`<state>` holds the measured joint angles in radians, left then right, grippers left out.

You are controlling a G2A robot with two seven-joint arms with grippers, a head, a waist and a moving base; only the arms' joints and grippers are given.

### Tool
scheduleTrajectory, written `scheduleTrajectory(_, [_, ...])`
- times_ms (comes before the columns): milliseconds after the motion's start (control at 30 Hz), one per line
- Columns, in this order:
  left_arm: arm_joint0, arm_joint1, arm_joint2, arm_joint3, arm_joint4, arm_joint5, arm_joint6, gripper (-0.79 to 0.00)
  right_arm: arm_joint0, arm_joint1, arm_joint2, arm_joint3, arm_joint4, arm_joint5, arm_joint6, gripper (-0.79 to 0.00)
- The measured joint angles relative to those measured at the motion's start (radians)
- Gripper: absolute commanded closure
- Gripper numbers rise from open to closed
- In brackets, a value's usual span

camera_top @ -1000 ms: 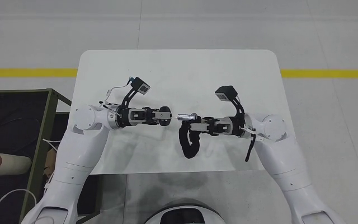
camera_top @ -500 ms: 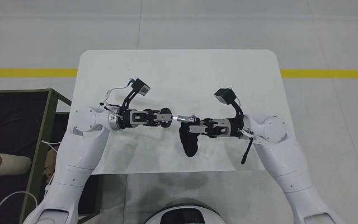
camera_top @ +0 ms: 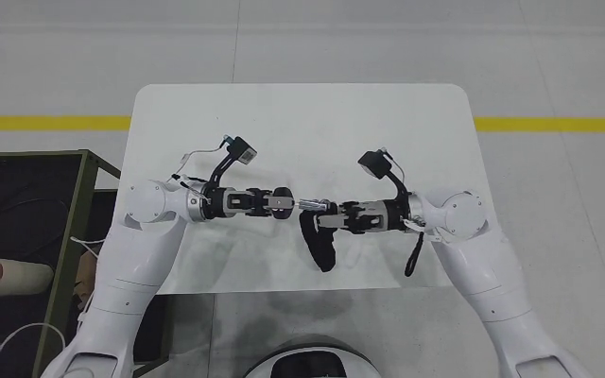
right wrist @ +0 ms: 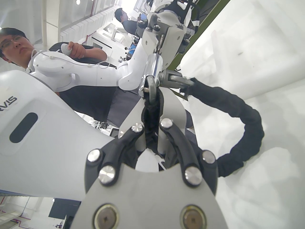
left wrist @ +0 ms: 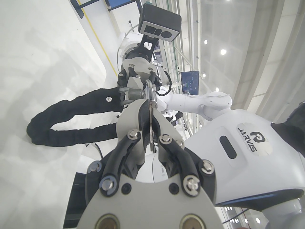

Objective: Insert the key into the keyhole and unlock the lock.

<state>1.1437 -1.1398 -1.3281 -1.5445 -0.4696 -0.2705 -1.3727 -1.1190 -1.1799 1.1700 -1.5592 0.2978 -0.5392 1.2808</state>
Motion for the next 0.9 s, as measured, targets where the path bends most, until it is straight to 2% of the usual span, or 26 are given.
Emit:
scheduleTrajectory(300, [-0.003, -0.006, 0.0, 0.009, 0.013, 0.009, -0.008, 0.0, 0.013, 0.001, 0.004, 0.0, -0.017, 0.013, 0.004, 0.0])
scheduleTrajectory(500, [0.008, -0.007, -0.027, 0.013, -0.008, -0.012, 0.003, 0.0, 0.019, 0.006, 0.044, 0.005, 0.009, 0.02, 0.007, 0.0])
scheduleTrajectory(600, [0.011, -0.009, -0.036, 0.016, -0.037, -0.014, -0.01, 0.0, 0.011, 0.009, 0.059, 0.008, 0.053, 0.036, 0.022, 0.0])
scheduleTrajectory(700, [0.011, -0.01, -0.035, 0.018, -0.077, -0.008, -0.024, 0.0, 0.005, 0.007, 0.055, 0.01, 0.162, 0.053, 0.036, 0.0])
scheduleTrajectory(833, [0.011, -0.01, -0.035, 0.017, -0.063, -0.008, -0.021, 0.0, 0.001, 0.007, 0.056, 0.005, 0.139, 0.051, 0.03, 0.0])
scheduleTrajectory(900, [0.032, -0.008, -0.053, -0.01, -0.04, -0.033, 0.003, 0.0, -0.039, 0.009, 0.065, -0.034, 0.164, 0.061, -0.001, 0.0])
